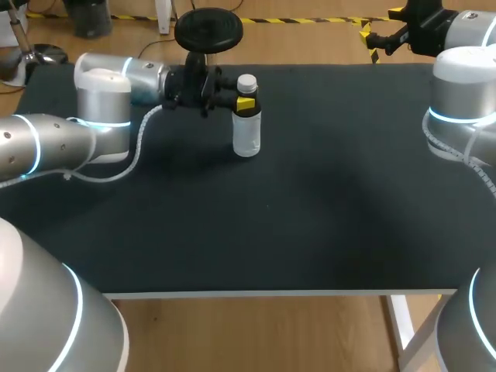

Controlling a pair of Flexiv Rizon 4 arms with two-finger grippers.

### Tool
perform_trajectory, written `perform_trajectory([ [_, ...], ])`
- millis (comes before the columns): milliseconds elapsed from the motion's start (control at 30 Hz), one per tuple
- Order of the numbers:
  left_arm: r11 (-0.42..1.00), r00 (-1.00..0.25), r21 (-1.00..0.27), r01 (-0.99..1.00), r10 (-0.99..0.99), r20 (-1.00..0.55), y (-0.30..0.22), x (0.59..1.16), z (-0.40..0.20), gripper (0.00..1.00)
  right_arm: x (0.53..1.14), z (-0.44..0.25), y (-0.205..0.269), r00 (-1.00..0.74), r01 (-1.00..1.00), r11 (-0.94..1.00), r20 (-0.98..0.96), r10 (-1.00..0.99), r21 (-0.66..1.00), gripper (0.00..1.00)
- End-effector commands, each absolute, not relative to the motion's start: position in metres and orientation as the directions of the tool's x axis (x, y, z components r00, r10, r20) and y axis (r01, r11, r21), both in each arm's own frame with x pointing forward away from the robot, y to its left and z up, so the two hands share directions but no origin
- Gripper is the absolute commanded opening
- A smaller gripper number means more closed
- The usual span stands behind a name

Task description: Unscrew the bottle cap

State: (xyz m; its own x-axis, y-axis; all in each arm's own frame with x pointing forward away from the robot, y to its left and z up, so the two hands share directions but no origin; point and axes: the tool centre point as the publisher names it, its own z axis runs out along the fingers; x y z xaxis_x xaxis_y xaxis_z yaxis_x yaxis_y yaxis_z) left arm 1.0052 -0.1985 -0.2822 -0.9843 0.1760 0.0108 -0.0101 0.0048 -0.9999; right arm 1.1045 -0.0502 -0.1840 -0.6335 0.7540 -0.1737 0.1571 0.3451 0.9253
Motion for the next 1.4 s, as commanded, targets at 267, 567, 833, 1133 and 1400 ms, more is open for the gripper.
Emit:
perform_trajectory([
  [267,0.005,-0.985,-1.0,-0.017,0.169,0.017,-0.1978,1.0062,-0.2844,0.0,1.1044,-0.1841,-0.0502,-0.633,0.157,0.345,-0.174,0.754,0.925,1.0],
  [567,0.004,-0.988,-1.0,-0.023,0.155,0.023,-0.1956,1.007,-0.2843,0.0,1.1044,-0.1841,-0.0502,-0.633,0.157,0.345,-0.174,0.754,0.925,1.0],
  [833,0.012,-0.99,-0.999,-0.034,0.137,0.036,-0.1942,1.0077,-0.2847,0.0,1.1044,-0.1841,-0.0502,-0.633,0.157,0.345,-0.174,0.754,0.925,1.0],
  [1133,0.012,-0.99,-0.999,-0.034,0.137,0.036,-0.1942,1.0077,-0.2847,0.0,1.1044,-0.1841,-0.0502,-0.633,0.157,0.345,-0.174,0.754,0.925,1.0],
  [1400,0.012,-0.99,-0.999,-0.034,0.137,0.036,-0.1942,1.0077,-0.2847,0.0,1.1044,-0.1841,-0.0502,-0.633,0.157,0.345,-0.174,0.754,0.925,1.0],
])
